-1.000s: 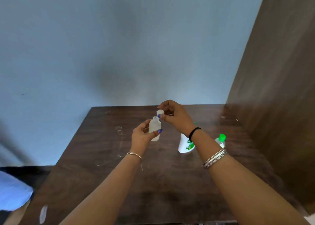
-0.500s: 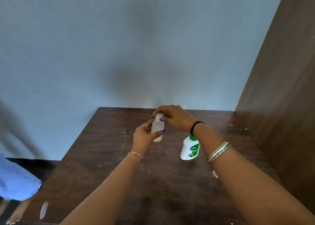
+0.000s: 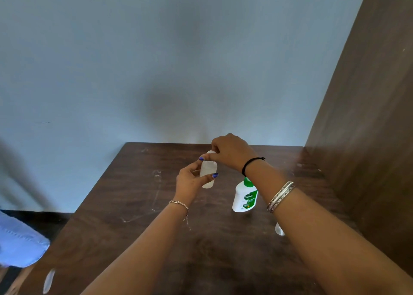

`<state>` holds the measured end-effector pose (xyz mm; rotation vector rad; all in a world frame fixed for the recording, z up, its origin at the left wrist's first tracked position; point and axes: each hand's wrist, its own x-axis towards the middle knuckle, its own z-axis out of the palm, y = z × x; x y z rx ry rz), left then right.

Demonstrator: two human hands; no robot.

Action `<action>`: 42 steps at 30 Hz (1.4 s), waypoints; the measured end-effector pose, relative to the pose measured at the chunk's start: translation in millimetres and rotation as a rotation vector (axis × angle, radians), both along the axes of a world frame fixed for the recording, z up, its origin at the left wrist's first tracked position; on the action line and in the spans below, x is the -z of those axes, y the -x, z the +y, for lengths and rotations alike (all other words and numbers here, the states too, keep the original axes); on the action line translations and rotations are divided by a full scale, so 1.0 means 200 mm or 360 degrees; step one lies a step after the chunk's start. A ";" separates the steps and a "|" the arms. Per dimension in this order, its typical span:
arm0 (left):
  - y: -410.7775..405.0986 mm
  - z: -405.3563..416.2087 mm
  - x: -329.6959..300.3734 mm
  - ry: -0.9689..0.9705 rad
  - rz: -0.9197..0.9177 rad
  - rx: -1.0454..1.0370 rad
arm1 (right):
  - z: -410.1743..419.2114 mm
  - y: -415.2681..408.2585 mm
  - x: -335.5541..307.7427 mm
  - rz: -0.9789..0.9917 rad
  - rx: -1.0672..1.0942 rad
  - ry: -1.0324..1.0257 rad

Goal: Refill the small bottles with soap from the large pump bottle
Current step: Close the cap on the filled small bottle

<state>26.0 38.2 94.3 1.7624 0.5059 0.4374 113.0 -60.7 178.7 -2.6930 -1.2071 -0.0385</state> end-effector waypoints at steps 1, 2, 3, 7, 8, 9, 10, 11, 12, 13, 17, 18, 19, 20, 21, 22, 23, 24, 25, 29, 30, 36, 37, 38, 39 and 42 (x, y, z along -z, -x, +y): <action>0.00 0.00 0.00 0.0003 0.0002 0.0004 | 0.00 0.01 0.00 -0.0062 0.0039 0.0041; 0.00 -0.01 -0.01 0.0014 -0.0002 0.0008 | 0.00 0.01 0.00 -0.0093 0.0073 0.0041; -0.01 -0.01 -0.01 0.0028 -0.0004 0.0010 | -0.01 0.01 -0.01 -0.0077 0.0090 0.0007; -0.02 -0.01 -0.03 0.0035 -0.0021 0.0015 | -0.06 -0.01 -0.05 0.0343 -0.0141 -0.0190; -0.02 -0.01 -0.03 0.0028 -0.0021 0.0016 | -0.07 -0.01 -0.06 0.0408 -0.0223 -0.0192; -0.02 -0.01 -0.02 0.0020 -0.0017 0.0023 | -0.08 -0.01 -0.06 0.0423 -0.0265 -0.0179; -0.02 -0.01 -0.02 0.0010 -0.0006 0.0031 | -0.07 -0.01 -0.06 0.0391 -0.0255 -0.0165; -0.02 -0.01 -0.01 0.0000 0.0010 0.0039 | -0.07 -0.02 -0.05 0.0335 -0.0215 -0.0152; -0.02 -0.02 0.00 -0.0007 0.0028 0.0046 | -0.06 -0.02 -0.04 0.0285 -0.0147 -0.0135; -0.01 -0.02 0.01 -0.0005 0.0041 0.0050 | -0.05 -0.02 -0.04 0.0243 -0.0073 -0.0108; -0.02 -0.02 0.01 0.0005 0.0056 0.0046 | -0.09 -0.02 -0.02 0.0426 -0.0128 -0.0219; -0.02 -0.02 0.01 0.0000 0.0057 0.0044 | -0.10 -0.01 -0.02 0.0475 -0.0183 -0.0232; -0.02 -0.02 0.01 -0.0003 0.0057 0.0045 | -0.10 -0.01 -0.02 0.0458 -0.0209 -0.0218; -0.02 -0.02 0.01 -0.0005 0.0060 0.0052 | -0.09 -0.02 -0.01 0.0388 -0.0186 -0.0183; -0.02 -0.02 0.02 0.0000 0.0061 0.0059 | -0.08 -0.03 -0.01 0.0305 -0.0122 -0.0153; -0.02 -0.03 0.02 0.0011 0.0065 0.0062 | -0.07 -0.03 -0.01 0.0241 -0.0045 -0.0117; -0.02 -0.03 0.03 0.0026 0.0074 0.0060 | -0.07 -0.04 0.00 0.0203 0.0016 -0.0090; -0.03 -0.03 0.03 0.0036 0.0081 0.0057 | -0.07 -0.04 0.00 0.0226 0.0029 -0.0118; -0.03 -0.03 0.03 0.0045 0.0076 0.0058 | -0.08 -0.04 0.00 0.0306 0.0000 -0.0184; -0.04 -0.02 0.03 0.0012 0.0077 0.0045 | -0.09 -0.04 0.02 0.0441 -0.0157 -0.0243; -0.05 -0.02 0.04 0.0011 0.0088 0.0046 | -0.08 -0.05 0.02 0.0362 -0.0095 -0.0219; -0.06 -0.02 0.05 0.0030 0.0096 0.0047 | -0.08 -0.05 0.03 0.0455 -0.0173 -0.0207; -0.06 -0.01 0.05 0.0019 0.0099 0.0048 | -0.09 -0.05 0.03 0.0445 -0.0228 -0.0173; -0.06 -0.01 0.05 0.0005 0.0105 0.0054 | -0.08 -0.06 0.04 0.0392 -0.0235 -0.0138; -0.06 -0.01 0.05 0.0000 0.0115 0.0063 | -0.07 -0.07 0.05 0.0323 -0.0207 -0.0127; -0.07 -0.02 0.06 0.0007 0.0142 0.0088 | -0.04 -0.08 0.07 0.0172 -0.0063 -0.0038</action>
